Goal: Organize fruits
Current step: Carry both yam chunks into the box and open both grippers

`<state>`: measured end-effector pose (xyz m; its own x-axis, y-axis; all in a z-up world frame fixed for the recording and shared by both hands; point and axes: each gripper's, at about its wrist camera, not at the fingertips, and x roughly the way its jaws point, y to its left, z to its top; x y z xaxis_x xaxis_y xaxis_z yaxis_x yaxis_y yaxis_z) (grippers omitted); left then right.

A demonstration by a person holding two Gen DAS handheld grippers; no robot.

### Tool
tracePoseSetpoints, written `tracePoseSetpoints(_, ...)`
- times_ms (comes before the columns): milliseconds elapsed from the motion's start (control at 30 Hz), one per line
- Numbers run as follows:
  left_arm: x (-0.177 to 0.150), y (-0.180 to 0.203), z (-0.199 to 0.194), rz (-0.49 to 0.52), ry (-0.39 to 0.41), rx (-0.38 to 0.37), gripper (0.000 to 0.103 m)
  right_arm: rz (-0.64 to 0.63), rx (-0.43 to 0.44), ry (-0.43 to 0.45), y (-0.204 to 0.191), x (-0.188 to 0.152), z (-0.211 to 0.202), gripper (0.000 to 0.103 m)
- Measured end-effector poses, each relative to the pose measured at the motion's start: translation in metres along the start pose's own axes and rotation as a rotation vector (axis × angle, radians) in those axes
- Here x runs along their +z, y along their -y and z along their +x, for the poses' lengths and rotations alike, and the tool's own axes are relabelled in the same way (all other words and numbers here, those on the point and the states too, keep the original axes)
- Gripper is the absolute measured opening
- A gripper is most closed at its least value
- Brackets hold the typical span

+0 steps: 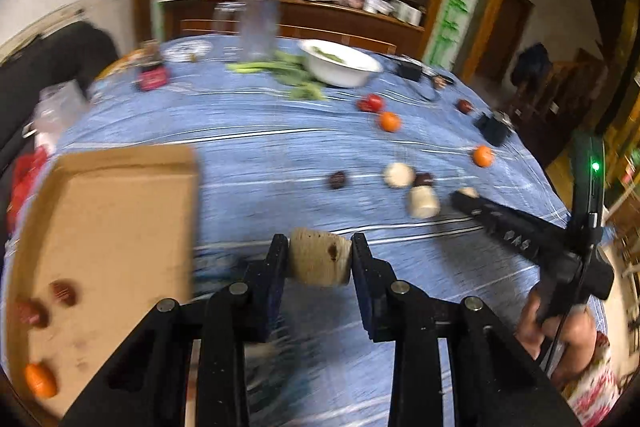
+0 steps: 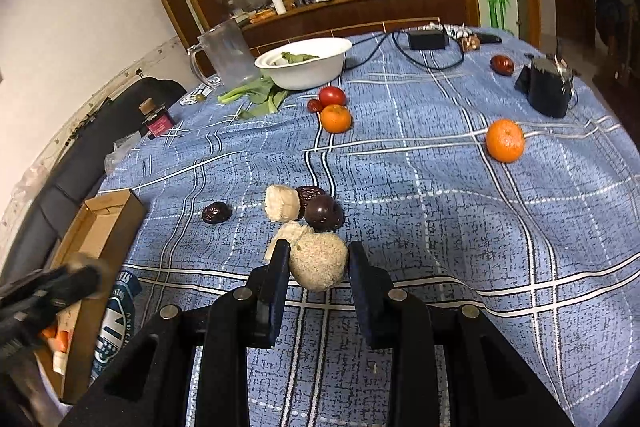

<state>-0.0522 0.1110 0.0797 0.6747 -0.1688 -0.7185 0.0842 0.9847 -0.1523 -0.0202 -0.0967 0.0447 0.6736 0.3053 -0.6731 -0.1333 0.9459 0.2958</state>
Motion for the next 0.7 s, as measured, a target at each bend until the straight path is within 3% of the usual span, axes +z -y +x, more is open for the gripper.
tracePoseSetpoints(133, -0.009, -0.059, -0.032, -0.067, 0.025, 0.082, 0.031, -0.008, 0.012, -0.005, -0.016, -0.005, -0.008, 0.031)
tracePoseSetpoints(300, -0.009, -0.125, -0.046, -0.136, 0.009, 0.165, 0.031, -0.098, 0.08, -0.03, -0.075, -0.01, -0.023, 0.031)
tracePoseSetpoints(533, -0.003, -0.178, -0.037, -0.197, -0.03, 0.17, 0.031, -0.249, 0.236, -0.099, -0.187, -0.009, -0.016, 0.032)
tracePoseSetpoints(700, 0.005, -0.198, -0.012, -0.231, -0.082, 0.154, 0.031, -0.344, 0.268, -0.179, -0.249, -0.029, 0.018, 0.032)
